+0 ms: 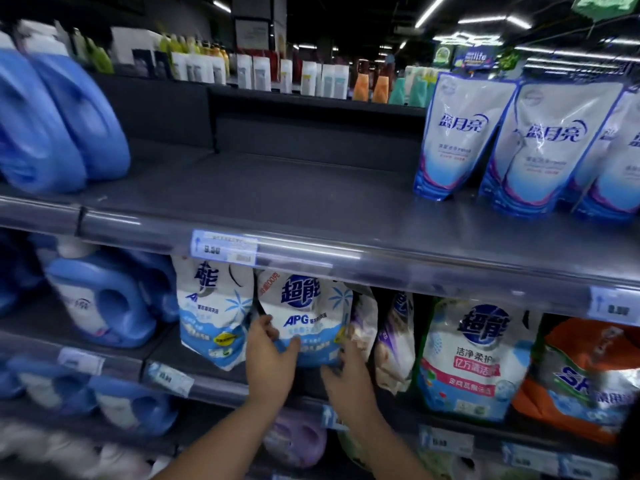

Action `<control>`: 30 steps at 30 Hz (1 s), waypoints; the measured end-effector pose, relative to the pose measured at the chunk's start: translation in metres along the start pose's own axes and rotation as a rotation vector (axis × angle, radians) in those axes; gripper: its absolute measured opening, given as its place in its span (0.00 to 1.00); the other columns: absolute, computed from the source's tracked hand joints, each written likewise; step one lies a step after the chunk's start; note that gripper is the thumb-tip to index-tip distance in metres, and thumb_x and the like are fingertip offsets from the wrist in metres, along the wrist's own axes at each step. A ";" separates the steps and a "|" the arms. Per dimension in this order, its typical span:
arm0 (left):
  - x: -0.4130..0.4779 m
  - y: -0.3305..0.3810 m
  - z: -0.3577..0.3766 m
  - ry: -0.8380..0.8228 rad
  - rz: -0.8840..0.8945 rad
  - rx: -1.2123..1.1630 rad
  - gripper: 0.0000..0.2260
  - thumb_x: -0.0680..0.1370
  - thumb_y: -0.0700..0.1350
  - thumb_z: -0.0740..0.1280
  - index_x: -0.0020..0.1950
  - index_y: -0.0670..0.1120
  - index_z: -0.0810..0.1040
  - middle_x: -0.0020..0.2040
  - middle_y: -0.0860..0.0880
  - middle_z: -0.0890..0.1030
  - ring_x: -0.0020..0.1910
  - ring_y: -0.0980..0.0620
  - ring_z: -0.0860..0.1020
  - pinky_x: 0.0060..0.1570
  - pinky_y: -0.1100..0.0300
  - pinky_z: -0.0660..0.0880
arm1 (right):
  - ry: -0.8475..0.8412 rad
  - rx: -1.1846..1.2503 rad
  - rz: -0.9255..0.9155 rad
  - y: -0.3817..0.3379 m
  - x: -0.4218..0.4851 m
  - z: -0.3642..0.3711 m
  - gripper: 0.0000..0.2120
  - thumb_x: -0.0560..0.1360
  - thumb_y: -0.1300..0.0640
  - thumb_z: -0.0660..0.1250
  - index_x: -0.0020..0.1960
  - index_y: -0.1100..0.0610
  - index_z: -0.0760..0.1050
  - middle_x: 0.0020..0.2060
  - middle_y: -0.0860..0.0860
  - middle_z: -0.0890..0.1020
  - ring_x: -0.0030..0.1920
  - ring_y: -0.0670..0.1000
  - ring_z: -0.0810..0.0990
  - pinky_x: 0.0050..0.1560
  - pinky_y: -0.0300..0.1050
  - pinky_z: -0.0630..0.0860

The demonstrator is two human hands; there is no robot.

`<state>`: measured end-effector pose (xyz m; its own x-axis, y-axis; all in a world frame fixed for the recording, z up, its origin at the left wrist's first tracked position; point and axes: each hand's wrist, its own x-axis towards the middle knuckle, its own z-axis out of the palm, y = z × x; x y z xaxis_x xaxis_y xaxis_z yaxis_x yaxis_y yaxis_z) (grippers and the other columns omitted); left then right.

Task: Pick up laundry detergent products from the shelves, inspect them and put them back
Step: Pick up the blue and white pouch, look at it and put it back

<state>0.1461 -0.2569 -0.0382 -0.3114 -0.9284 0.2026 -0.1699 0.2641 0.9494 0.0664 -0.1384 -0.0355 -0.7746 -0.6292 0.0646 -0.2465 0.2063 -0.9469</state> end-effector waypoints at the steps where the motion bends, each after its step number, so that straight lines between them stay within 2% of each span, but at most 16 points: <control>1: 0.007 0.001 -0.001 0.015 -0.010 -0.013 0.23 0.71 0.39 0.80 0.60 0.42 0.73 0.49 0.42 0.78 0.48 0.41 0.79 0.49 0.46 0.78 | 0.001 -0.003 -0.010 -0.004 0.013 0.004 0.26 0.73 0.76 0.65 0.68 0.58 0.73 0.63 0.55 0.81 0.64 0.54 0.80 0.69 0.52 0.76; 4: 0.027 -0.003 -0.003 -0.129 -0.103 -0.024 0.23 0.73 0.43 0.80 0.64 0.41 0.76 0.57 0.42 0.83 0.56 0.43 0.82 0.58 0.44 0.80 | -0.005 -0.029 0.074 -0.005 0.036 0.012 0.24 0.74 0.75 0.65 0.66 0.56 0.71 0.60 0.54 0.82 0.62 0.55 0.81 0.58 0.45 0.76; 6: 0.034 -0.008 -0.003 -0.223 -0.140 -0.043 0.20 0.76 0.43 0.78 0.65 0.41 0.79 0.58 0.43 0.85 0.58 0.43 0.83 0.60 0.44 0.79 | 0.021 -0.040 0.132 -0.001 0.041 0.015 0.24 0.75 0.73 0.66 0.66 0.56 0.71 0.59 0.54 0.82 0.61 0.56 0.81 0.56 0.44 0.75; 9: 0.039 -0.013 -0.006 -0.223 -0.174 -0.091 0.15 0.78 0.41 0.75 0.64 0.43 0.80 0.57 0.45 0.86 0.58 0.43 0.83 0.61 0.44 0.79 | 0.050 0.006 0.154 0.003 0.038 0.019 0.24 0.76 0.73 0.67 0.66 0.52 0.72 0.55 0.46 0.81 0.57 0.51 0.80 0.54 0.37 0.75; 10: 0.040 -0.014 -0.008 -0.230 -0.178 -0.103 0.15 0.78 0.41 0.74 0.65 0.44 0.80 0.57 0.45 0.86 0.58 0.43 0.83 0.61 0.44 0.79 | 0.057 0.032 0.158 0.003 0.036 0.020 0.25 0.76 0.73 0.67 0.68 0.54 0.72 0.56 0.45 0.81 0.58 0.50 0.81 0.56 0.37 0.76; 13: 0.040 -0.014 -0.012 -0.266 -0.188 -0.153 0.17 0.79 0.37 0.72 0.68 0.44 0.78 0.58 0.45 0.86 0.58 0.45 0.83 0.62 0.45 0.79 | 0.090 0.144 0.182 0.004 0.032 0.022 0.27 0.76 0.75 0.66 0.72 0.58 0.72 0.63 0.54 0.82 0.63 0.55 0.81 0.68 0.54 0.77; 15: 0.036 -0.012 -0.014 -0.277 -0.171 -0.157 0.18 0.79 0.35 0.72 0.68 0.42 0.78 0.58 0.45 0.86 0.58 0.45 0.83 0.62 0.44 0.79 | 0.115 0.197 0.204 0.003 0.030 0.022 0.28 0.76 0.76 0.65 0.72 0.59 0.72 0.64 0.55 0.82 0.64 0.55 0.81 0.67 0.55 0.77; 17: 0.030 -0.012 -0.015 -0.268 -0.146 -0.151 0.17 0.79 0.35 0.72 0.67 0.41 0.78 0.57 0.44 0.86 0.58 0.44 0.83 0.62 0.42 0.79 | 0.129 0.238 0.214 0.004 0.027 0.021 0.26 0.76 0.77 0.65 0.72 0.61 0.72 0.63 0.56 0.82 0.62 0.54 0.82 0.62 0.48 0.79; 19: 0.021 -0.011 -0.015 -0.239 -0.135 -0.173 0.15 0.79 0.35 0.72 0.65 0.41 0.80 0.56 0.44 0.86 0.56 0.43 0.83 0.60 0.41 0.79 | 0.132 0.273 0.220 0.002 0.023 0.019 0.24 0.77 0.77 0.65 0.69 0.60 0.72 0.60 0.53 0.82 0.57 0.47 0.82 0.53 0.36 0.79; 22: 0.007 -0.009 -0.016 -0.191 -0.100 -0.157 0.09 0.79 0.36 0.72 0.57 0.46 0.82 0.48 0.47 0.87 0.50 0.43 0.84 0.54 0.40 0.81 | 0.121 0.294 0.223 -0.001 0.018 0.016 0.22 0.79 0.76 0.65 0.64 0.54 0.71 0.55 0.46 0.80 0.53 0.38 0.79 0.49 0.32 0.78; 23: 0.003 -0.008 -0.017 -0.180 -0.084 -0.140 0.08 0.79 0.36 0.72 0.56 0.46 0.82 0.47 0.49 0.86 0.48 0.44 0.84 0.52 0.40 0.81 | 0.120 0.295 0.226 -0.002 0.017 0.015 0.21 0.79 0.76 0.65 0.63 0.55 0.71 0.55 0.47 0.81 0.53 0.41 0.80 0.50 0.33 0.78; 26: -0.005 -0.002 -0.026 -0.180 -0.029 -0.146 0.10 0.79 0.36 0.72 0.59 0.44 0.83 0.50 0.51 0.87 0.51 0.51 0.84 0.55 0.45 0.82 | 0.136 0.313 0.215 -0.001 0.013 0.014 0.19 0.78 0.76 0.65 0.66 0.63 0.72 0.61 0.58 0.81 0.61 0.56 0.81 0.58 0.45 0.79; 28: -0.007 0.008 -0.033 -0.193 0.038 -0.148 0.11 0.79 0.36 0.72 0.61 0.44 0.83 0.52 0.53 0.88 0.53 0.55 0.84 0.54 0.52 0.81 | 0.158 0.345 0.228 0.001 0.011 0.011 0.18 0.79 0.74 0.66 0.68 0.65 0.72 0.64 0.61 0.80 0.64 0.60 0.80 0.62 0.53 0.80; 30: -0.009 0.017 -0.045 -0.222 0.080 -0.178 0.12 0.79 0.37 0.72 0.61 0.49 0.83 0.52 0.59 0.88 0.54 0.60 0.84 0.53 0.62 0.80 | 0.171 0.391 0.250 0.003 0.008 0.006 0.17 0.81 0.69 0.67 0.69 0.62 0.73 0.64 0.60 0.81 0.65 0.60 0.81 0.67 0.59 0.79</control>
<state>0.1882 -0.2554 -0.0133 -0.5176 -0.8214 0.2395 0.0237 0.2661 0.9637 0.0632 -0.1469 -0.0401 -0.8747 -0.4577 -0.1595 0.1706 0.0175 -0.9852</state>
